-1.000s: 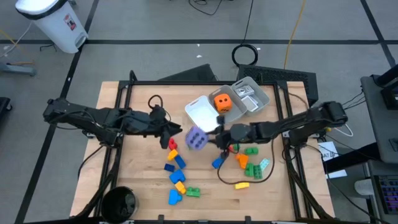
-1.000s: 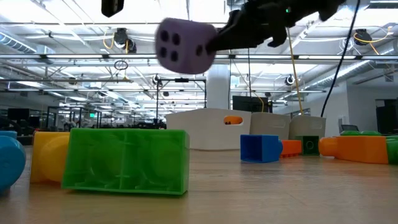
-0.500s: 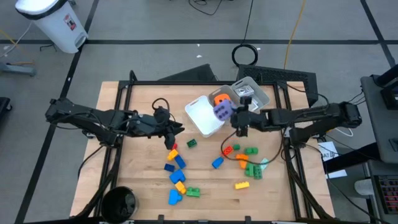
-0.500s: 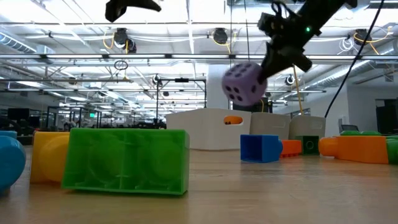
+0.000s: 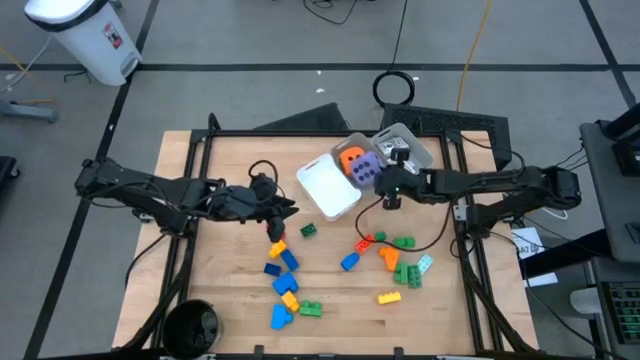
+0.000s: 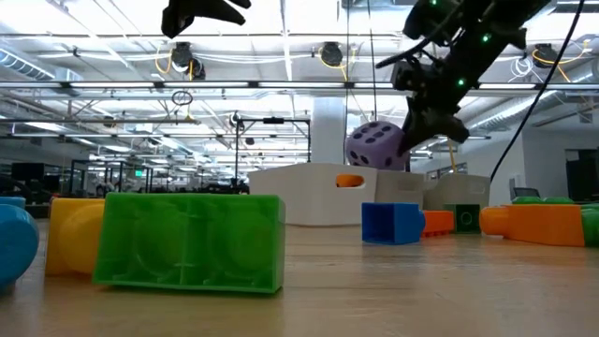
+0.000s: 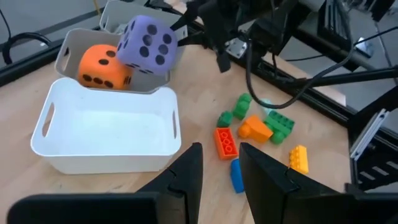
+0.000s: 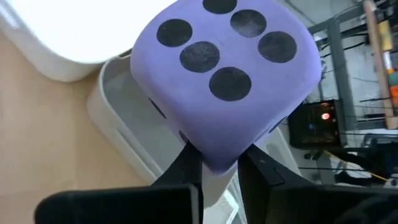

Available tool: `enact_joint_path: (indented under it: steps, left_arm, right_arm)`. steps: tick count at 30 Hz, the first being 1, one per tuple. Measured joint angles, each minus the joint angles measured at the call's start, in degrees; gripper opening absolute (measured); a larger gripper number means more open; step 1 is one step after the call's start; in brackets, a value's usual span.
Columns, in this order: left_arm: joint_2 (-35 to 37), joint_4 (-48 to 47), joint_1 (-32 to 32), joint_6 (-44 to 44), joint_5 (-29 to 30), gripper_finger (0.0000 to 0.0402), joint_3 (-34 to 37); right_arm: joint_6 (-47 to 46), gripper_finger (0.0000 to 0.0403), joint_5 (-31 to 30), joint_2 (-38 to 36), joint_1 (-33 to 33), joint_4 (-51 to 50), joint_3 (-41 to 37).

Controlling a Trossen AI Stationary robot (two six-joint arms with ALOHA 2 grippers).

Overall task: Pick & Place Toys
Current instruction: Put the purple dice into the left grey bin

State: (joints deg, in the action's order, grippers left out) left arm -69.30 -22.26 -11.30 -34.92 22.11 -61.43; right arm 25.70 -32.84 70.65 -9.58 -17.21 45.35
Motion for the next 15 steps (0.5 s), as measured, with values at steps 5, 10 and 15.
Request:
enact_joint_path:
  steps: [5, 10, 15]
  left_arm:
    - [-0.1, -0.1, 0.0, 0.0, 0.0, 0.0113, 0.0]
    - [-0.1, -0.2, 0.0, 0.1, 0.0, 0.0113, 0.0]
    - [-0.1, -0.2, 0.0, 0.2, 0.0, 0.0113, 0.0]
  right_arm:
    - [3.4, 0.0025, -1.7, 0.0, 0.5, 2.2, -1.1]
    - [3.5, 0.0025, -1.9, 0.0, 2.1, 0.8, -1.1]
    - [2.6, 0.0024, -2.2, -0.4, 3.6, -0.5, -1.1]
